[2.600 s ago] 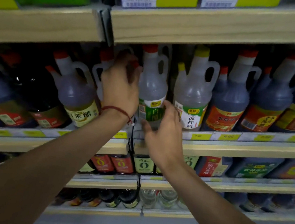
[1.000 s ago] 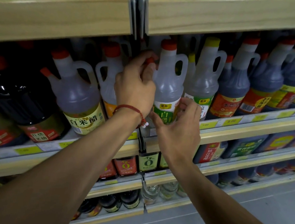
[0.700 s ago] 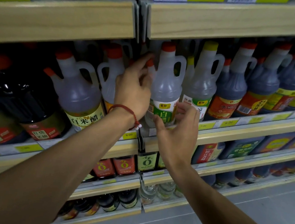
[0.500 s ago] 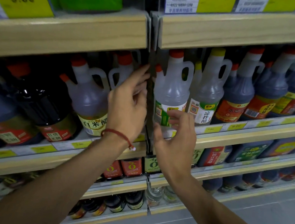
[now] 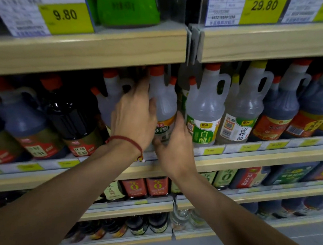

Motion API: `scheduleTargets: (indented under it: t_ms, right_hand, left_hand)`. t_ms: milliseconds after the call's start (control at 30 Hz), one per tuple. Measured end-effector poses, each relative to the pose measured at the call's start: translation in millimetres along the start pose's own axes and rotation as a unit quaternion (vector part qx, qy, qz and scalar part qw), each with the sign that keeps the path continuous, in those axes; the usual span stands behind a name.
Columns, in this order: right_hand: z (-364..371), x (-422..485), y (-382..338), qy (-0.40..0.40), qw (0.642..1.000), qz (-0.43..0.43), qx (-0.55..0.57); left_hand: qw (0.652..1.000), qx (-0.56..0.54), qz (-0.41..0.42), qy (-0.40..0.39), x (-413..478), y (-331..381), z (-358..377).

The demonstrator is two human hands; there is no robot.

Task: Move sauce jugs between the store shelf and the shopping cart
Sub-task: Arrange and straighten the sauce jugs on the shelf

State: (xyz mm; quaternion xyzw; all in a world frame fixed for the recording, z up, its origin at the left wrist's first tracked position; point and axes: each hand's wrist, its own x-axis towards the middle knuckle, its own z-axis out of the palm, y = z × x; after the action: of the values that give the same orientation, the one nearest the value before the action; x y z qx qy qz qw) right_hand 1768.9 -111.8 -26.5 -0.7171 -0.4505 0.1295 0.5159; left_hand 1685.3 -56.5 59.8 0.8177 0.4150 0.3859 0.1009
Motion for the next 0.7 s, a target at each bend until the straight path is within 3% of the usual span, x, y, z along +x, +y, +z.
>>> scheduleTargets:
  t_ms: [367,700]
  right_hand:
    - [11.3,12.0,3.6,0.065,0.997,0.026,-0.040]
    - [1.7,-0.5,5.2,0.062,0.998,0.008,-0.032]
  left_hand:
    - [0.997,-0.072,-0.006,0.016,6.3,-15.5,-0.2]
    - [0.986,-0.165,0.017,0.001,-8.3,-23.1,5.9]
